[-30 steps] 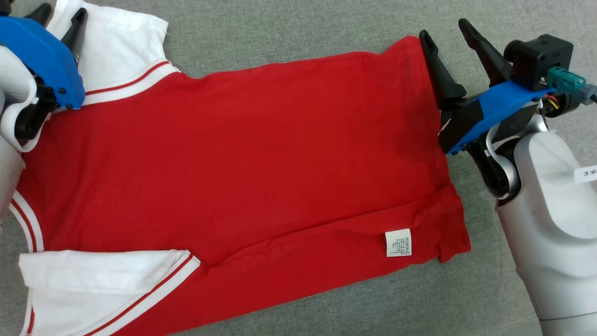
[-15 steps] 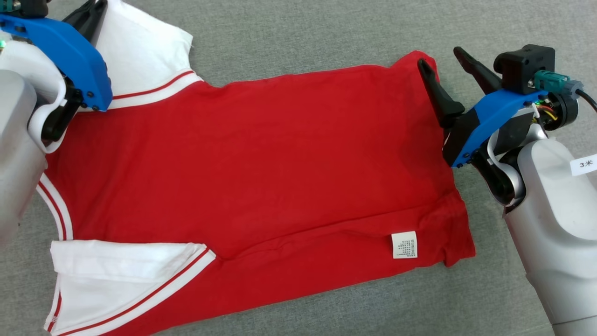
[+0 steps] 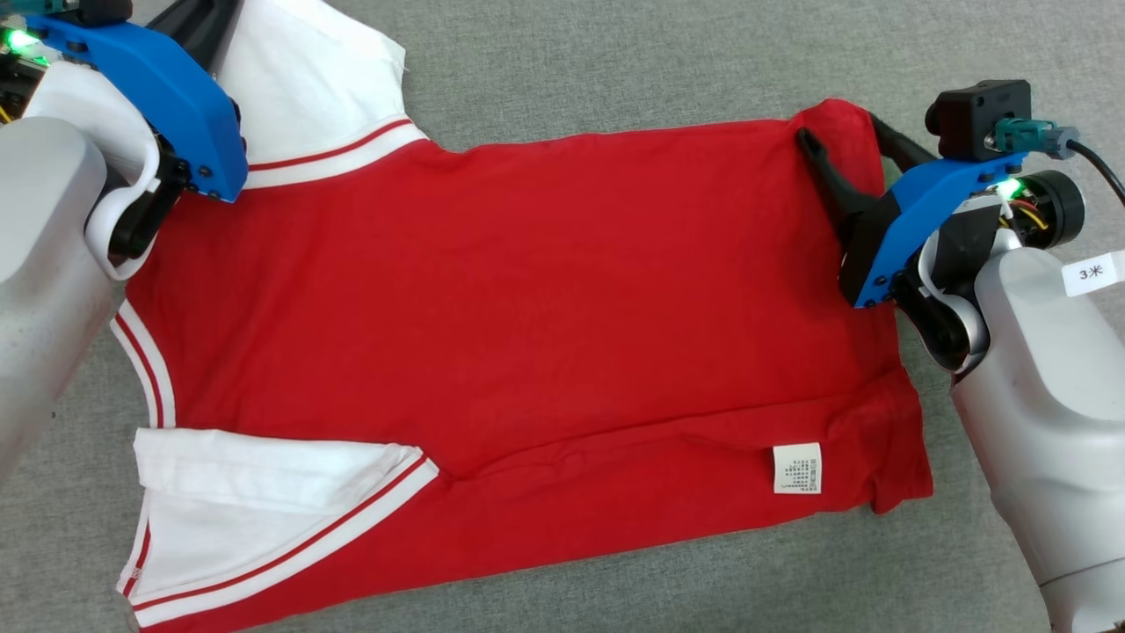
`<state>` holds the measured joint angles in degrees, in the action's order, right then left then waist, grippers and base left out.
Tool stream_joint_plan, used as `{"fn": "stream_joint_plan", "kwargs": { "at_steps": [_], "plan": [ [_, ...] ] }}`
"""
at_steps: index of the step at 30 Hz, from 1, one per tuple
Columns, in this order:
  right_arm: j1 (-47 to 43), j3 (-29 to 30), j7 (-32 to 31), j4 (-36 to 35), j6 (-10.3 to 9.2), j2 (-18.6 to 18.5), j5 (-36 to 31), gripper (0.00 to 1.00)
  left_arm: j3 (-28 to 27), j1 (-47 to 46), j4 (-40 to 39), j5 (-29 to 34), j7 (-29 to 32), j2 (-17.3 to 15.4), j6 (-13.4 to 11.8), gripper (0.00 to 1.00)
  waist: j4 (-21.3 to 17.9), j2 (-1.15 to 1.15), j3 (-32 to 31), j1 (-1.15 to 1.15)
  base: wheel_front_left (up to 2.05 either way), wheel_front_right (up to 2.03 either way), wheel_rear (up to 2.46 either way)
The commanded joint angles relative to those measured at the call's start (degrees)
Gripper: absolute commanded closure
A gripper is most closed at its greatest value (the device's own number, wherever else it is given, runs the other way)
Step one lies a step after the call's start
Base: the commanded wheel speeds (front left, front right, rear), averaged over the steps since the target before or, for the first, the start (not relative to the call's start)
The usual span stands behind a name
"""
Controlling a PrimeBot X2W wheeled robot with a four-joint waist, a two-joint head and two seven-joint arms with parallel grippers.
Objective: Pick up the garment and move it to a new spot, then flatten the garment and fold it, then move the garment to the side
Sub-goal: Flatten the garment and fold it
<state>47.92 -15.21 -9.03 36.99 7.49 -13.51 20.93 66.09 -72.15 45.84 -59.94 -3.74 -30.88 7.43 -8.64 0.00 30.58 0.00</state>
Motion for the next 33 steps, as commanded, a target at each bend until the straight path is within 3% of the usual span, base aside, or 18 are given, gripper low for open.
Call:
{"fn": "stream_joint_plan", "kwargs": {
  "at_steps": [1, 15, 23, 33],
  "plan": [
    [1.3, -0.1, 0.3, 1.0, 0.01, 0.0, 0.6, 1.0, 0.4, -1.1, -0.3, -0.5, -0.8, 0.0, 0.1, 1.0, 0.2, 0.0, -0.1, 0.0, 0.0, 0.0, 0.0],
    [0.3, -1.0, 11.6, 7.1, 0.01, -1.2, 2.2, 1.0, 1.5, 3.2, -3.8, -4.1, -9.6, -0.9, 0.1, 1.0, 2.7, 0.0, -4.5, 0.0, 0.0, 0.0, 0.0],
    [-2.5, -2.0, 15.5, 8.7, 0.01, -2.0, 2.9, 1.0, 0.0, 9.1, -9.2, -3.2, -11.3, -2.3, 0.0, 1.0, 4.8, 0.0, -7.7, 0.0, 0.0, 0.0, 0.0],
    [-5.7, -2.0, 20.1, 10.6, 0.01, -3.0, 2.3, 1.0, -8.0, 21.3, -22.1, 1.3, -11.5, -3.9, -4.2, 1.0, 6.9, 0.0, -10.3, 0.0, 0.0, 0.0, 0.0]
  ]
}}
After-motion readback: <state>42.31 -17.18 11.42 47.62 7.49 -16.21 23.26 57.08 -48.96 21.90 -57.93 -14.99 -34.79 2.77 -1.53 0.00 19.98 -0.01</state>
